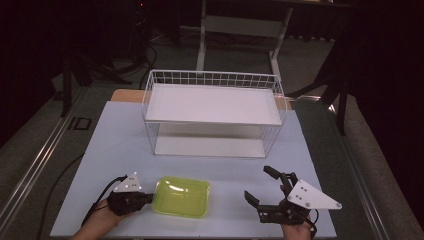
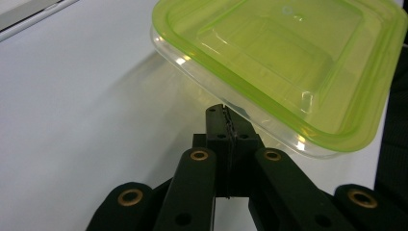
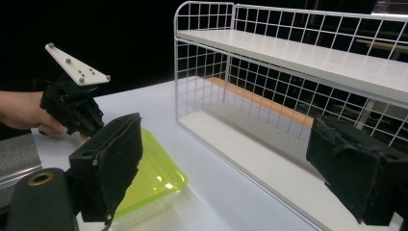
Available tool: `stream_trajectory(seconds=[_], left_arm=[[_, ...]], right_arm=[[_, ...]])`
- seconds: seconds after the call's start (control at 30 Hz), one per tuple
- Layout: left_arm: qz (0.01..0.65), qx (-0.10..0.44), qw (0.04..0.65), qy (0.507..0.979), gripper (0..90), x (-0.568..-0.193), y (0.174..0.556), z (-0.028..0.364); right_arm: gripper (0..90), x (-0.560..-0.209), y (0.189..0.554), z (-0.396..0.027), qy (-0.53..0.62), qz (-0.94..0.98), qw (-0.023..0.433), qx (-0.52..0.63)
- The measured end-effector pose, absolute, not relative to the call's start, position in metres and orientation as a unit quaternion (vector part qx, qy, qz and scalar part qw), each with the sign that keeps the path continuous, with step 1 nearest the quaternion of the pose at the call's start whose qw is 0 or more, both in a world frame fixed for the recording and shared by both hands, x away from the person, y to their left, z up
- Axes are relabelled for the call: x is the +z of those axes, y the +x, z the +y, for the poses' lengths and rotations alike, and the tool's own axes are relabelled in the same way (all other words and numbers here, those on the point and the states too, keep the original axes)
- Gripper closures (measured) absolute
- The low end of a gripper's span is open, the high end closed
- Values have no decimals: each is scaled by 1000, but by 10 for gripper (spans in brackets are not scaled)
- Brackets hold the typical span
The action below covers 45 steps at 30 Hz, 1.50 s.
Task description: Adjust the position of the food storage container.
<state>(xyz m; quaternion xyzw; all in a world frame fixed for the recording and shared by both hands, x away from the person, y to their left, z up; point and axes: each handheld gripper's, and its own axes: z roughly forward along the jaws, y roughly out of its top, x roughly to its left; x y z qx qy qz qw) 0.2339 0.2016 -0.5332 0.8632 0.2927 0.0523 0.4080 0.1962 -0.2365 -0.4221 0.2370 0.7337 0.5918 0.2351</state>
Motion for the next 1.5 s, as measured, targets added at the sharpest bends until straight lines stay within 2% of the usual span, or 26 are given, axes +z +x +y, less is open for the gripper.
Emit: stream_trajectory(seconds=[0.47,1.27,1.47,1.5], left_arm=[[260,22,413,873,900,-538,247,156],[253,-22,430,866,900,-545,256,116],[249,-9,420,873,900,-544,256,116],[250,2,417,874,865,-543,255,119]], right_arm=[[125,-422,197,-239,238,732,238,592],[125,-426,199,-244,242,738,245,580],[125,-428,201,-244,245,741,242,577],[125,-428,201,-244,247,741,243,575]])
